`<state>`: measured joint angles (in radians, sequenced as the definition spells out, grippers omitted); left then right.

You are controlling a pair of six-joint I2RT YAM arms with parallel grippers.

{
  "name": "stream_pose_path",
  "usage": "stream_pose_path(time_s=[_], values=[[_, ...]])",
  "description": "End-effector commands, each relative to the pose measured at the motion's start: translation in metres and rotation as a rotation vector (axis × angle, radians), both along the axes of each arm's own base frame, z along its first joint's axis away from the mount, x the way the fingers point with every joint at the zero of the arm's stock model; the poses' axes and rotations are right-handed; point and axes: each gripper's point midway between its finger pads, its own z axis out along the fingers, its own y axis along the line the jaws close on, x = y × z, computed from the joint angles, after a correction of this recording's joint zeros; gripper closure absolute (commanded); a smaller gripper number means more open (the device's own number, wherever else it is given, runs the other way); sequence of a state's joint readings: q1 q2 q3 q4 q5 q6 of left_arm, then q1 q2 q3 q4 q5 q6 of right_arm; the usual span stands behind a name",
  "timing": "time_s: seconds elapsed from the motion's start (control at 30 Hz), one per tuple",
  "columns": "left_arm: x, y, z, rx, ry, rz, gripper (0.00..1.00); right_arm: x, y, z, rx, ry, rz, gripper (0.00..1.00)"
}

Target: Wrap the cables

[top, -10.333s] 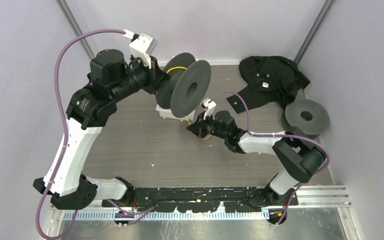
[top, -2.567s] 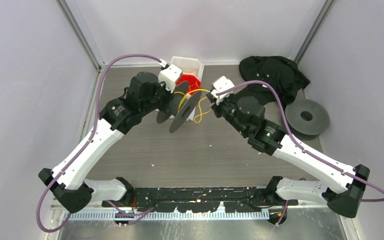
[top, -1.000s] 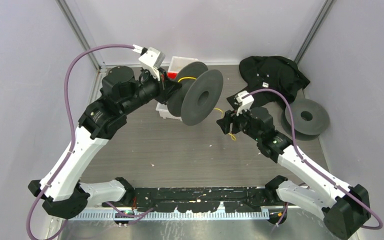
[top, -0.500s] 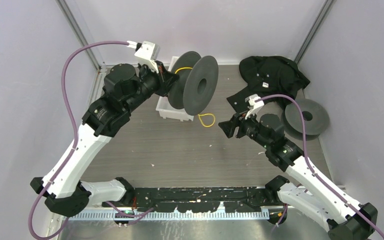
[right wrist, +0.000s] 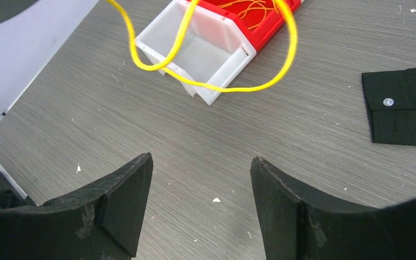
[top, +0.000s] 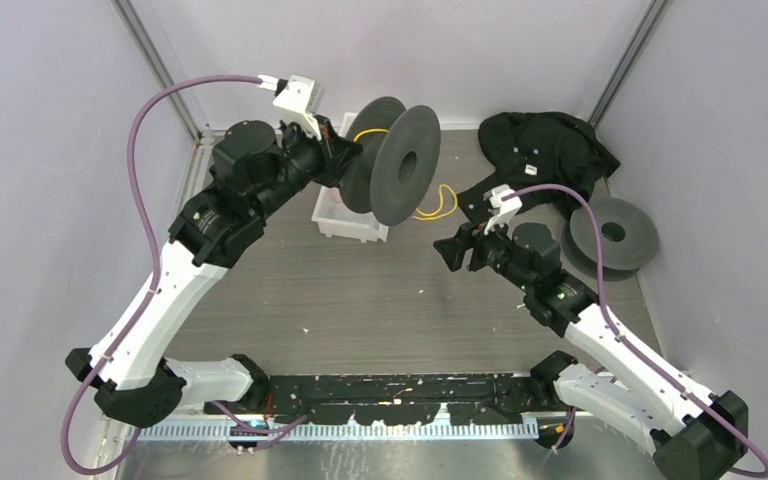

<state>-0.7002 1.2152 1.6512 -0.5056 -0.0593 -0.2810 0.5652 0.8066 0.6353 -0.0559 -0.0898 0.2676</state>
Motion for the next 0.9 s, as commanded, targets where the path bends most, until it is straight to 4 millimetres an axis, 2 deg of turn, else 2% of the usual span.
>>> stream_pose_path(time_s=[0.0,0.17,0.5,0.7,0.87], values=[[-0.010,0.004,0.067,-0.145,-0.158,-0.015,1.00,0.019,-0.002,0.022,0.036,-0.091,-0.062,0.28],[-0.012,0.005,0.070,-0.148,-0.165,-0.018,1.00,0.032,-0.013,0.025,0.120,-0.098,-0.185,0.24],[-0.014,0.005,0.074,-0.164,-0.187,-0.026,1.00,0.043,-0.001,0.025,0.401,0.007,-0.251,0.22],[-0.015,0.002,0.076,-0.174,-0.184,-0.039,1.00,0.063,-0.002,0.017,0.520,0.037,-0.348,0.22],[-0.015,0.001,0.074,-0.172,-0.183,-0.045,1.00,0.080,-0.001,0.015,0.586,0.023,-0.393,0.27]])
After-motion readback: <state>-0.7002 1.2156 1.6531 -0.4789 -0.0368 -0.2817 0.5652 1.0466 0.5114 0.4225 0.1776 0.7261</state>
